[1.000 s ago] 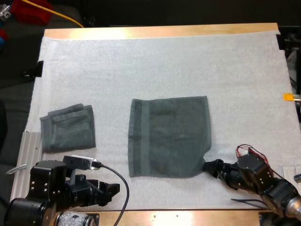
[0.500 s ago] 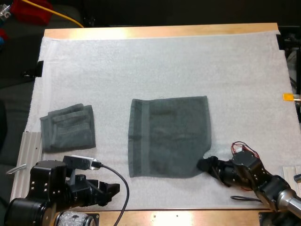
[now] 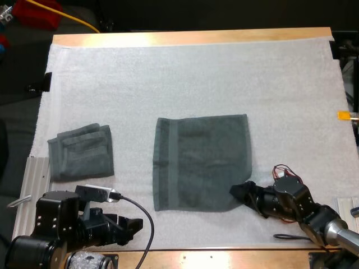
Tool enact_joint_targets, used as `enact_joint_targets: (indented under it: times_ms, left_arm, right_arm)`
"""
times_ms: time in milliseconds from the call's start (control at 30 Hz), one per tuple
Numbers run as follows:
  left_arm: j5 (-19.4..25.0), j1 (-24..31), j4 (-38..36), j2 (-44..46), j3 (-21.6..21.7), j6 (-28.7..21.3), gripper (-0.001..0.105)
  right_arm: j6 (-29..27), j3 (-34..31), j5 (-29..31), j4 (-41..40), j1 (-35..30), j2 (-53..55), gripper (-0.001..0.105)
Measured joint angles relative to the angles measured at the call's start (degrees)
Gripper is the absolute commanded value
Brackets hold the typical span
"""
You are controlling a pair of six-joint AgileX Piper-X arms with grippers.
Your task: Pick towel from pile, fold and stack
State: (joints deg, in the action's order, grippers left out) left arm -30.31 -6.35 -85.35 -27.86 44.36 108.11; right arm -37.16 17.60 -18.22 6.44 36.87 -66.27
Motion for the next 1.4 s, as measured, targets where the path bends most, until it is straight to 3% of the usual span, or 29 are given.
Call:
enact_joint_targets:
  times_ms: [233,367,433,1067,1400]
  left_arm:
    - [0.00,0.00,0.00,0.00,0.00,0.00,0.070]
    - [0.00,0.00,0.00,0.00,0.00,0.00,0.070]
    - [0.00,0.00,0.00,0.00,0.00,0.00,0.070]
    - [0.00,0.00,0.00,0.00,0.00,0.00,0.070]
    - [0.00,0.00,0.00,0.00,0.00,0.00,0.070]
  right_arm:
    - [0.52,0.00,0.01,0.22,0.00,-0.10,0.070]
    - [0.85,0.00,0.17,-0.14,0.00,-0.11,0.051]
    - [0.85,0.00,0.39,-0.25,0.00,-0.52,0.047]
    - [1.11,0.00,0.91,-1.25,0.00,-0.48,0.047]
    - [1.49,0.14,4.19,-10.18,0.00,4.97,0.047]
